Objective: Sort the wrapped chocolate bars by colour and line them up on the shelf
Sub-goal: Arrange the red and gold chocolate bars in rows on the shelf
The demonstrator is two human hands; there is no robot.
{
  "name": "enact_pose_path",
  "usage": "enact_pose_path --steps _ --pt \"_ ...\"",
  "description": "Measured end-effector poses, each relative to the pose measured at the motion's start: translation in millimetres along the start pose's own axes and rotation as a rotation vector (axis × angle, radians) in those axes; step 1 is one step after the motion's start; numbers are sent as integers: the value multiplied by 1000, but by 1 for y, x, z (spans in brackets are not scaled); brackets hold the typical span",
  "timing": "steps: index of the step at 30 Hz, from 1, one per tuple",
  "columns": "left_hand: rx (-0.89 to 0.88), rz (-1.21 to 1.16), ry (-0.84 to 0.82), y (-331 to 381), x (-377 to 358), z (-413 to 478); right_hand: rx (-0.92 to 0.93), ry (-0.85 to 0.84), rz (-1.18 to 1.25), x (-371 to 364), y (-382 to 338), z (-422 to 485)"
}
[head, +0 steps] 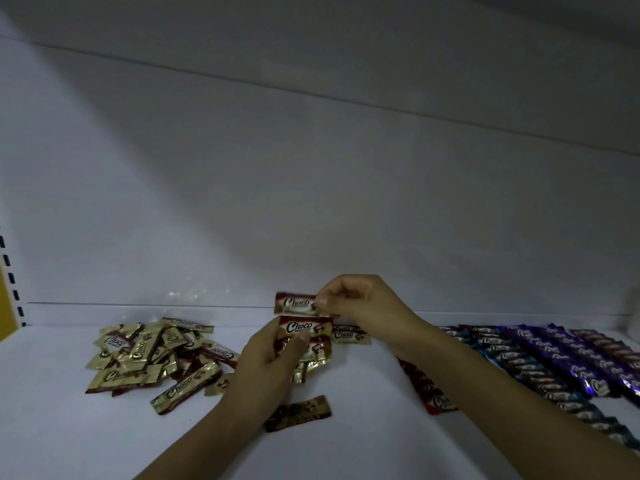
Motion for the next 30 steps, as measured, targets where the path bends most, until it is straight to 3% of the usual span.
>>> enact_pose_path --steps 4,9,17,30 --pt "13 -22 87 -5 4 1 -59 82 -59 26 11 -3" --pt "63 -132 258 -14 14 3 -167 23 -589 50 42 -12" --pt "53 -149 253 -13 12 2 -126 -8 -892 36 51 -5" --pt "57 -144 248 -12 12 2 -73 -31 -822 27 50 -8"
Point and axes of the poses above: each hand's wrist, its own z-axis towards the middle knuckle, its own x-axis out of the back of the hand, y = z × x, the point moved 5 cm from there along z, towards the middle knuckle, and after that the axes turned 7 degrees about x, right-handed, at the moved point
